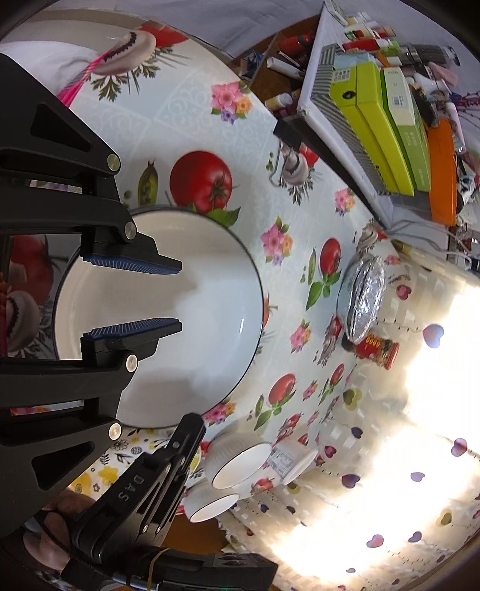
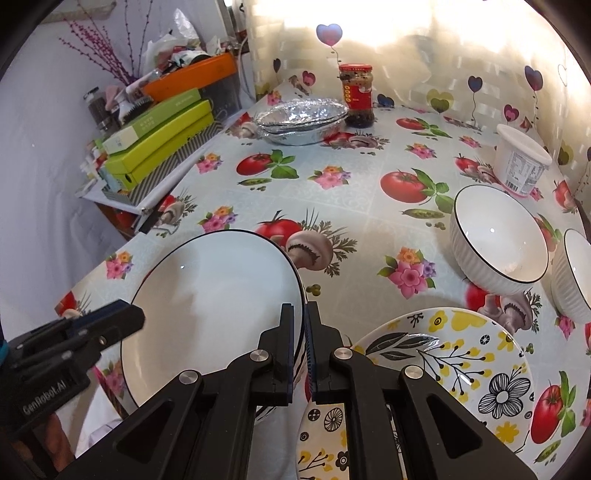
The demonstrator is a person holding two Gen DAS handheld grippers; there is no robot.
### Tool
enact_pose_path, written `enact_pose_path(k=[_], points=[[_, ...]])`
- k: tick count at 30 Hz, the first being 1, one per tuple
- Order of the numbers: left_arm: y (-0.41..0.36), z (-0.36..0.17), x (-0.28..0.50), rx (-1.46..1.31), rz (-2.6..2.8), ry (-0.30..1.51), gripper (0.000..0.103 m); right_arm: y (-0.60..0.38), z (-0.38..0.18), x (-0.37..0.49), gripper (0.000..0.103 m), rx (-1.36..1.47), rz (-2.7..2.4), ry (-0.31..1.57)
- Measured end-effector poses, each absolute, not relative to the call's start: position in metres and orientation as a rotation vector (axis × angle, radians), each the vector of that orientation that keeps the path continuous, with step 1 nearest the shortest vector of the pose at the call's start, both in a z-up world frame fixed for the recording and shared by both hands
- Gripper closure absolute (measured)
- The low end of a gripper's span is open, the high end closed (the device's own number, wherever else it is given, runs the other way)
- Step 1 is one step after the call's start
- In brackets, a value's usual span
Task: Organize plates and bowls
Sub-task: 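Move the right gripper to the yellow floral plate and grasp its rim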
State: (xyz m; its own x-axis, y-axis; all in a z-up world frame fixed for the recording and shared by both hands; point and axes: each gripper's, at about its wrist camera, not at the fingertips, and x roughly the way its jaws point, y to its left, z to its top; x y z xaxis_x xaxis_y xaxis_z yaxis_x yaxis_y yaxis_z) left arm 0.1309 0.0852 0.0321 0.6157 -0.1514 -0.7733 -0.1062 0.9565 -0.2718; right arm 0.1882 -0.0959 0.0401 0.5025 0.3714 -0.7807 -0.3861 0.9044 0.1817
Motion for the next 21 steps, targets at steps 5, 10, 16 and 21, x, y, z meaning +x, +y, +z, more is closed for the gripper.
enact_pose_path(k=[5, 10, 16, 21], points=[[0.07, 0.032, 0.131, -0.297, -0.064, 0.917, 0.078, -0.104, 0.041, 0.187, 0.096, 0.057, 0.466, 0.944], [0.055, 0.031, 0.132, -0.276, -0.101, 0.92, 0.078, -0.131, 0.061, 0.169, 0.095, 0.045, 0.445, 0.857], [0.027, 0.034, 0.135, -0.249, -0.172, 0.914, 0.078, -0.193, 0.067, 0.154, 0.079, 0.123, 0.34, 0.818], [0.004, 0.033, 0.142, -0.209, -0.211, 0.93, 0.078, -0.242, 0.05, 0.141, 0.07, 0.152, 0.202, 0.819]])
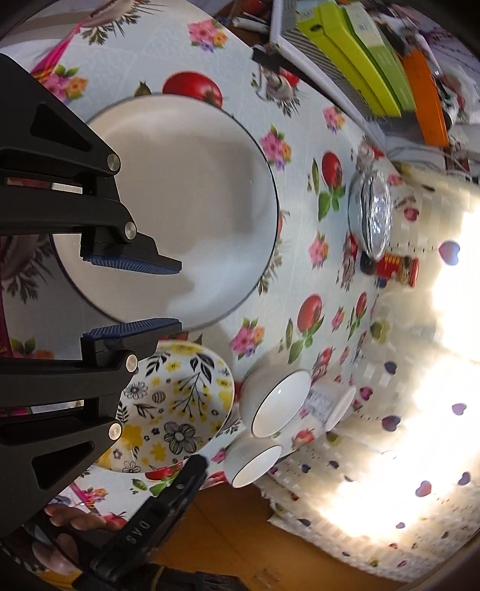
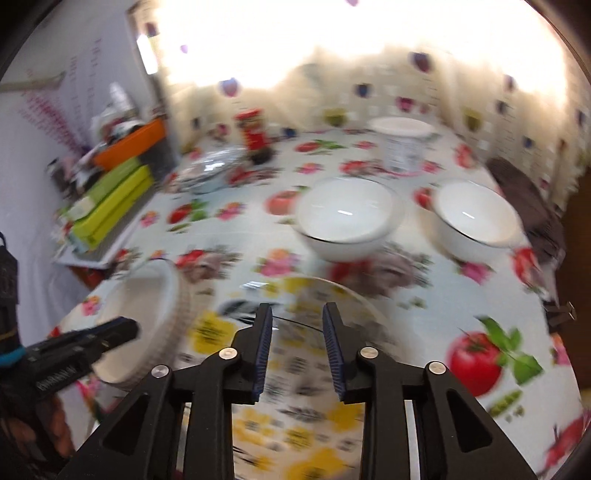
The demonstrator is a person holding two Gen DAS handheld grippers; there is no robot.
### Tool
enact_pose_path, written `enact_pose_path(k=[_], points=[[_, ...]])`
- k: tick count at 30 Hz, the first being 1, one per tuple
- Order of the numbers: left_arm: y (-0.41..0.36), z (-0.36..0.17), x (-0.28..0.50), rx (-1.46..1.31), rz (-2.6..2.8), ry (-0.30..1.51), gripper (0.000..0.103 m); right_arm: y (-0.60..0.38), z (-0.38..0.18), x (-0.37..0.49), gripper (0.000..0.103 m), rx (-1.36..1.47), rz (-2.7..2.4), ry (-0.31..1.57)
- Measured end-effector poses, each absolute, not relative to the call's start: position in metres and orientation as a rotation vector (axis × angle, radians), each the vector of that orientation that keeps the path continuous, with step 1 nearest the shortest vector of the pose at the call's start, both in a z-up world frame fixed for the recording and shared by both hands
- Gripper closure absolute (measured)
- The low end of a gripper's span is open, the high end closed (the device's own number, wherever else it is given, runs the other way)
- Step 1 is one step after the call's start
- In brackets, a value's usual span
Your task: Organize plates and bowls
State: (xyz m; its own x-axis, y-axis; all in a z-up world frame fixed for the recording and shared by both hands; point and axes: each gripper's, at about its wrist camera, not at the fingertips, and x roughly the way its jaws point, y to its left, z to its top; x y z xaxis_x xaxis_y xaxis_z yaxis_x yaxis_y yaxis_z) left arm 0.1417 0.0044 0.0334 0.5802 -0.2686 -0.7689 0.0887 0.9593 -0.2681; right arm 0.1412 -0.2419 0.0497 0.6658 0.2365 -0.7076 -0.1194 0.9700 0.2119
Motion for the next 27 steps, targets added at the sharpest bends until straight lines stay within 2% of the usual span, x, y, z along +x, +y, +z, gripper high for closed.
enact_pose_path(k=[7, 11, 15, 16, 18, 21, 27], points=[[-0.026, 0.029, 0.161, -0.181, -0.245, 0.95, 0.078, -0.281, 0.028, 0.133, 0.064, 0.164, 0.116, 0.842], [-0.04, 0.027, 0.169, -0.146, -0.237, 0.954, 0.063, -0.29, 0.014, 0.134, 0.063, 0.21, 0.136, 0.883], [-0.043, 0.026, 0.176, -0.133, -0.21, 0.961, 0.063, -0.291, 0.003, 0.135, 0.064, 0.258, 0.162, 0.908], [-0.042, 0.026, 0.177, -0.136, -0.207, 0.964, 0.063, -0.29, 0.002, 0.135, 0.065, 0.253, 0.171, 0.911], [-0.043, 0.028, 0.177, -0.137, -0.202, 0.958, 0.063, -0.286, -0.001, 0.137, 0.078, 0.25, 0.2, 0.926], [-0.045, 0.032, 0.175, -0.13, -0.191, 0.942, 0.063, -0.285, -0.005, 0.139, 0.09, 0.266, 0.221, 0.942], [-0.06, 0.035, 0.177, -0.107, -0.207, 0.937, 0.063, -0.288, -0.004, 0.139, 0.093, 0.258, 0.231, 0.935]])
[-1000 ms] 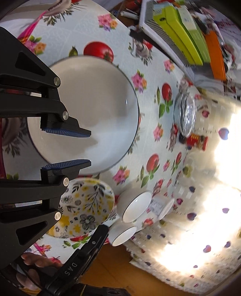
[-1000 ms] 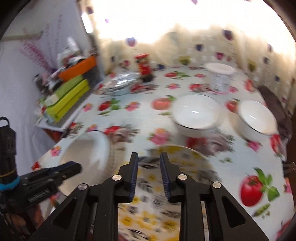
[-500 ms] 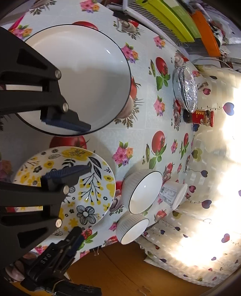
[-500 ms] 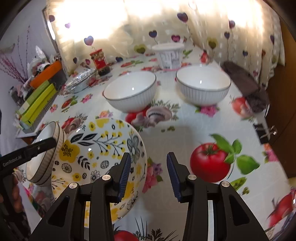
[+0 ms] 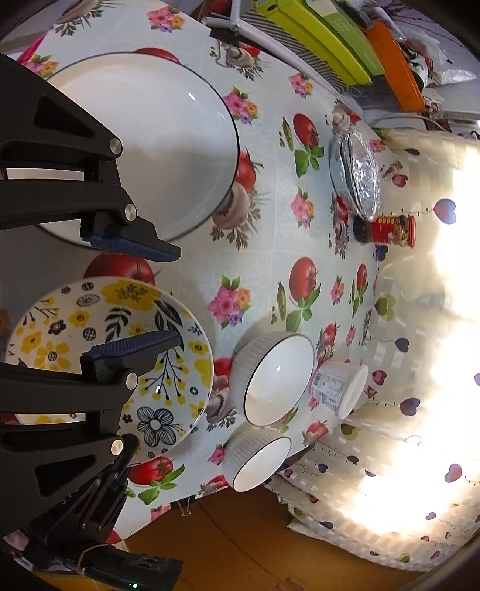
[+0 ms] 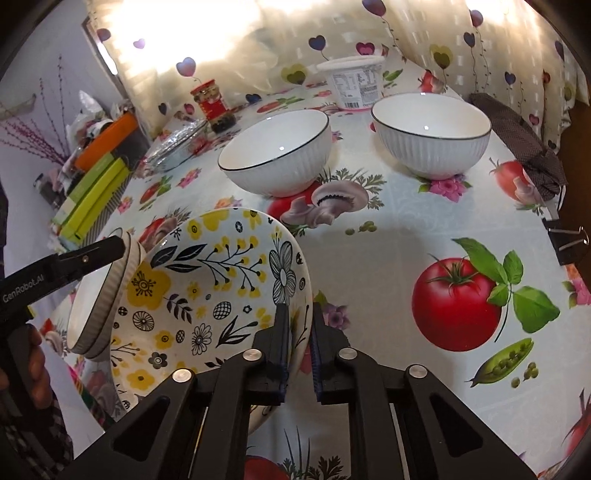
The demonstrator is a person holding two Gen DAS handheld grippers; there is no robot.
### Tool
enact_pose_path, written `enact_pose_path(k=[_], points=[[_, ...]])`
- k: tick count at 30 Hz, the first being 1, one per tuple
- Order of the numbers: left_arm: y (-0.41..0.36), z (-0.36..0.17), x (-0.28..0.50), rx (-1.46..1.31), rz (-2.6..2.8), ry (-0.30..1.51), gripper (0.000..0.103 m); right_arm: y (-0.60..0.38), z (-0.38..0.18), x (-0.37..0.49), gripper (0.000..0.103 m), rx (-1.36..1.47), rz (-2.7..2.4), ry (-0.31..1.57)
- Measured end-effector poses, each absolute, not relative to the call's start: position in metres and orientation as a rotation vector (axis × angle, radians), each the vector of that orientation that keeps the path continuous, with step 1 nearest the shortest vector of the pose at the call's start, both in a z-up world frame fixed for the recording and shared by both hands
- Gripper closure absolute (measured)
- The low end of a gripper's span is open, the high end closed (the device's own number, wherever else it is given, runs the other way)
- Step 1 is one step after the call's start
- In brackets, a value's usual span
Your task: Organize plates and bowls
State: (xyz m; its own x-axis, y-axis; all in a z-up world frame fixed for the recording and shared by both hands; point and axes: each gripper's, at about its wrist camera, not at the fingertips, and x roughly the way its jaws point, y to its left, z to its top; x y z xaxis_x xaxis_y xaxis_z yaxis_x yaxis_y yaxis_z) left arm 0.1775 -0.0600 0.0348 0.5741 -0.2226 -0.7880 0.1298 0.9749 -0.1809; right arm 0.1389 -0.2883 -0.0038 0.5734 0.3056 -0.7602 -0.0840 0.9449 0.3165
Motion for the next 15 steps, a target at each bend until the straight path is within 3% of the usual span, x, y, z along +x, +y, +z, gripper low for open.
enact_pose_path(k=[15], points=[[-0.098, 0.026, 0.195, -0.106, -0.288, 0.986, 0.063, -0.338, 0.0, 0.132, 0.093, 0.266, 0.176, 0.953]])
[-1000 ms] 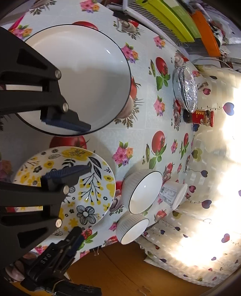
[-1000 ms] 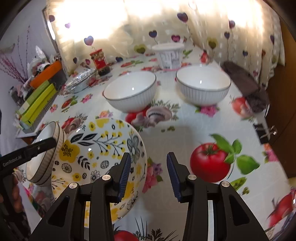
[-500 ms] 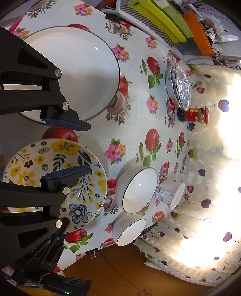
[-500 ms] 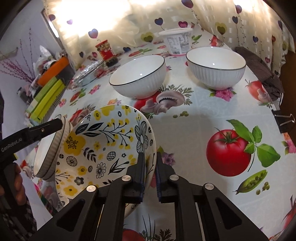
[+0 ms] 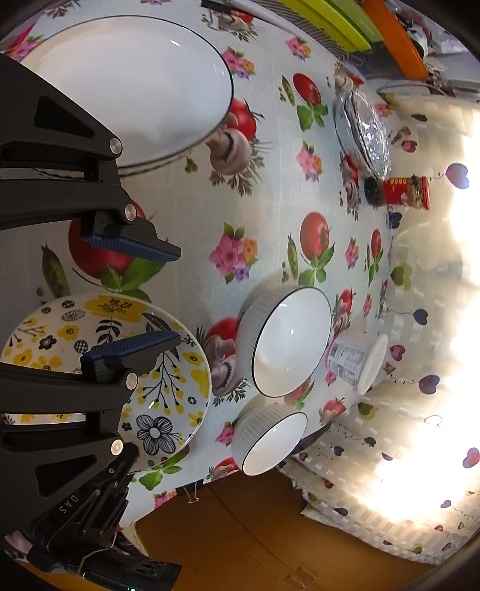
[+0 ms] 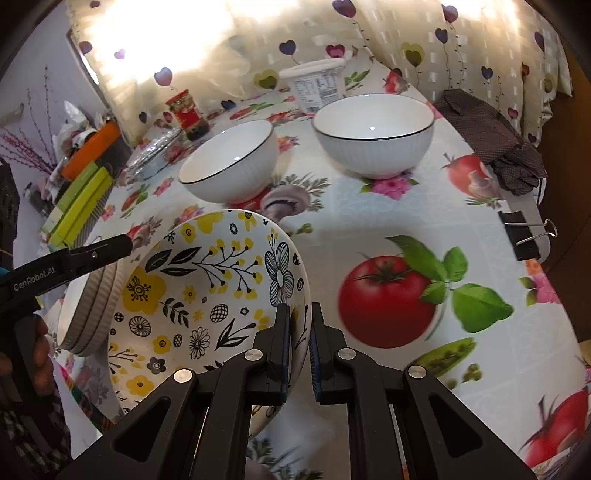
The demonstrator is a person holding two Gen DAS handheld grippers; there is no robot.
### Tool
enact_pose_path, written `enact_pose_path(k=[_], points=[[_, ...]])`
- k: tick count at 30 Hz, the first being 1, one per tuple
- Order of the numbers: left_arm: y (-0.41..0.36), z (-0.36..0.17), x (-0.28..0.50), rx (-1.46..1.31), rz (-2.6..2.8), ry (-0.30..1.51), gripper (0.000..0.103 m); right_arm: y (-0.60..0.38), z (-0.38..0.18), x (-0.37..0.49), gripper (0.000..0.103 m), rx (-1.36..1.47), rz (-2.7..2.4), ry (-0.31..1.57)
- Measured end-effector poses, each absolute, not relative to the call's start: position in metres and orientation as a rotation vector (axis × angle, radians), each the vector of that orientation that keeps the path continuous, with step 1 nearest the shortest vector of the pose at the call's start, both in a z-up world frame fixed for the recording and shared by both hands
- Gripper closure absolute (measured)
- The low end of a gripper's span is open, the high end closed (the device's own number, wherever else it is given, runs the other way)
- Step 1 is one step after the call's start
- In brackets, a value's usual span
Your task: Organize plates and bowls
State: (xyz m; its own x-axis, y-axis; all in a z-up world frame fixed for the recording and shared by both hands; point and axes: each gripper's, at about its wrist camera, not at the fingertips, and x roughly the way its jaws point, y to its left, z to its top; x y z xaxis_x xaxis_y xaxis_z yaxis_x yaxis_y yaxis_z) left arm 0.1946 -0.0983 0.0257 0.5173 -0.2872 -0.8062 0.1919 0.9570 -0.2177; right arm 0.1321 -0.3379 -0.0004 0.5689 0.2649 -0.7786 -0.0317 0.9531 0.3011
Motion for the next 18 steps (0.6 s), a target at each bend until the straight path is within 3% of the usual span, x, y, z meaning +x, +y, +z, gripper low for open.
enact_pose_path(k=[5, 8, 18], points=[[-0.101, 0.026, 0.21, -0.125, -0.308, 1.001, 0.063, -0.347, 0.002, 0.137, 0.086, 0.263, 0.184, 0.966], [-0.1, 0.03, 0.22, -0.126, -0.305, 0.992, 0.063, -0.358, 0.008, 0.14, 0.065, 0.308, 0.192, 0.941], [-0.097, 0.037, 0.264, -0.139, -0.309, 0.992, 0.063, -0.356, 0.045, 0.182, 0.064, 0.235, 0.22, 0.859]])
